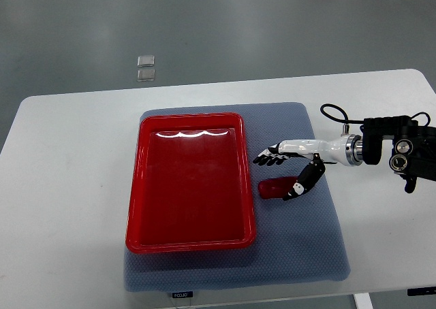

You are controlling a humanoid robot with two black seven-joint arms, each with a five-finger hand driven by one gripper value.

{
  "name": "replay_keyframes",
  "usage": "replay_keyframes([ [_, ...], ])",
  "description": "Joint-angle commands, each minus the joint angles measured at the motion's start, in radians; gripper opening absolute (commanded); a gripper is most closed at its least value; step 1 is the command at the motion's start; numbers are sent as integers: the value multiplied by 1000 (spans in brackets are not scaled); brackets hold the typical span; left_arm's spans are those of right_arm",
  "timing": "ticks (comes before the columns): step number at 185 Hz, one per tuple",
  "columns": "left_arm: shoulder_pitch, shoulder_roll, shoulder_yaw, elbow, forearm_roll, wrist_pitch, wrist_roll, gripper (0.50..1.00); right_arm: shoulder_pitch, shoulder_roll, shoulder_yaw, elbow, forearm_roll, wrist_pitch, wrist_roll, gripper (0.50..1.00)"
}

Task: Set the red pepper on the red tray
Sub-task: 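Lower the right hand and close its fingers around the red pepper, then lift the pepper with the right hand and carry it over the tray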

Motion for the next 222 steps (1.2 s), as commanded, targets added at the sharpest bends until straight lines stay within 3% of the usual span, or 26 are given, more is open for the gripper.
replay_keyframes([
  [1, 0, 0, 0, 0, 0, 0, 0, 1000, -14, 17, 0, -20, -42, -20, 6, 844],
  [34, 2, 0, 0, 0, 0, 0, 1, 1000, -34, 25, 0, -42, -81, -24, 12, 829],
  [98, 2, 0, 0, 0, 0, 0, 0, 1000, -51, 47, -3, -66, -118, -24, 29, 754],
  [118, 3, 0, 0, 0, 0, 0, 0, 1000, -65, 62, -5, -77, -131, -24, 37, 648],
  [132, 3, 0, 0, 0, 0, 0, 0, 1000, -66, 63, -5, -79, -140, -26, 38, 637],
  [133, 3, 0, 0, 0, 0, 0, 0, 1000, -70, 65, -5, -83, -152, -27, 38, 583],
  [148, 3, 0, 0, 0, 0, 0, 0, 1000, -68, 65, -5, -88, -155, -40, 38, 537],
  [153, 3, 0, 0, 0, 0, 0, 0, 1000, -65, 63, -3, -88, -155, -41, 38, 500],
  [205, 3, 0, 0, 0, 0, 0, 0, 1000, 12, 19, 4, -83, -135, -24, 40, 500],
  [222, 3, 0, 0, 0, 0, 0, 0, 1000, 93, -7, 9, -74, -121, -3, 38, 500],
])
